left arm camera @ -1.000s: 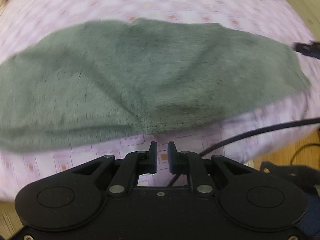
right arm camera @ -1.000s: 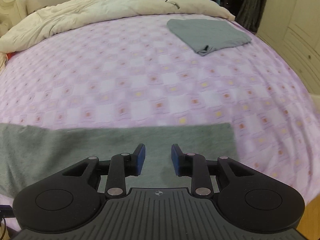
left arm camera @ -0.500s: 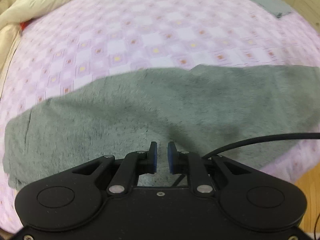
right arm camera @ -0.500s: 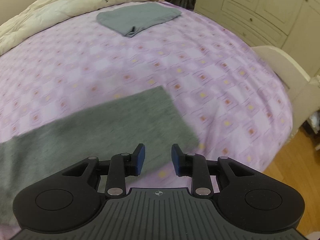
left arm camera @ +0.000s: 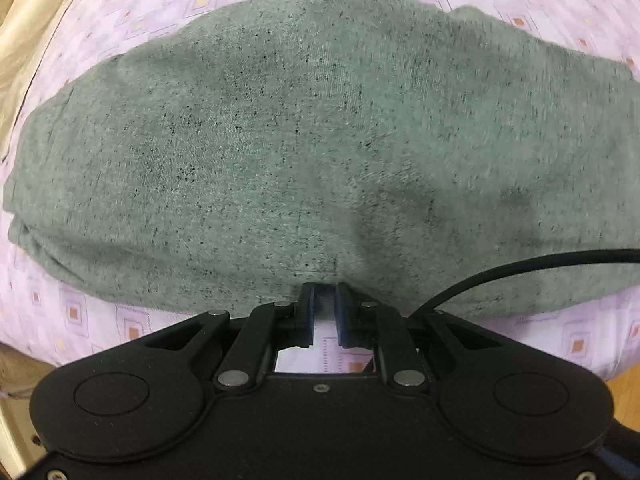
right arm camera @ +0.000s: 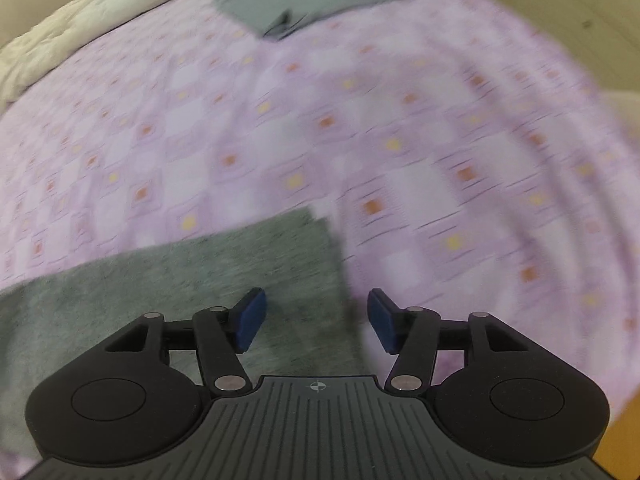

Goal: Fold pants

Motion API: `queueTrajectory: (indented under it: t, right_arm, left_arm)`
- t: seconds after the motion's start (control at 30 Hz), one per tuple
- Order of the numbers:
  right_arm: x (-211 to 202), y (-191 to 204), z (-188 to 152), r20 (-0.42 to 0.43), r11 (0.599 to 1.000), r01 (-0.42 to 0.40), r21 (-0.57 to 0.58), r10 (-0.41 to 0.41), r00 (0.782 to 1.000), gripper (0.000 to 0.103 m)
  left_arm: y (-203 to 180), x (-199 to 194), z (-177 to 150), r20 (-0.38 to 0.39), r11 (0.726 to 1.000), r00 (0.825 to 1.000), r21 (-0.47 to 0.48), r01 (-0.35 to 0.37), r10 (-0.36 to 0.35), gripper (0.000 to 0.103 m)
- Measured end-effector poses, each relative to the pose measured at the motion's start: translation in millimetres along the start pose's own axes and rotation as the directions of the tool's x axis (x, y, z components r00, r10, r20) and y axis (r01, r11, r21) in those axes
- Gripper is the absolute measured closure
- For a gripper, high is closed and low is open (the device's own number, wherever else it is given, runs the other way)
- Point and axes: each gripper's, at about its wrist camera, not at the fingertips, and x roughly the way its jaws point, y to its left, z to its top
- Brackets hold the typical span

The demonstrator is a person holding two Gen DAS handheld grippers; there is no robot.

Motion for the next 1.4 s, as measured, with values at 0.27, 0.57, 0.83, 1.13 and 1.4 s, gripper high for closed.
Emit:
queueTrajectory:
  t: [0.27, 0.57, 0.83, 1.13, 1.4]
  right_arm:
    - [-24, 41, -4, 0.079, 0.956, 0.169, -0.240, -0.154, 0.985, 0.094]
    - [-26, 32, -6, 0.109, 0.951, 0.289, -0.109, -0.277, 0.955, 0.093]
    - [-78, 84, -18, 0.218, 0.981, 0.184, -0.057, -0.168, 0.961, 0.080]
    - [-93, 241, -67, 0.156, 0.982, -0.056, -0.183, 0.085, 0.984, 0.079]
    - [-95, 383, -122, 0.009, 0.869, -0.269, -0.415, 0.299, 0.954, 0.069]
  left_arm:
    - [-1, -26, 1, 0.084, 0.999, 0.996, -0.041, -0.002, 0.006, 0.082]
    - [47, -50, -7, 0.151, 0.996, 0.988, -0.078, -0.033, 0.045, 0.082]
    - [123, -47, 3, 0.188, 0.990, 0.979, -0.128, -0.054, 0.077, 0.081]
    - [217, -22, 16, 0.180, 0.980, 0.982, -0.200, -0.016, 0.053, 0.081]
    - [271, -10, 28, 0.216, 0.976, 0.975, -0.216, 0.004, 0.044, 0.079]
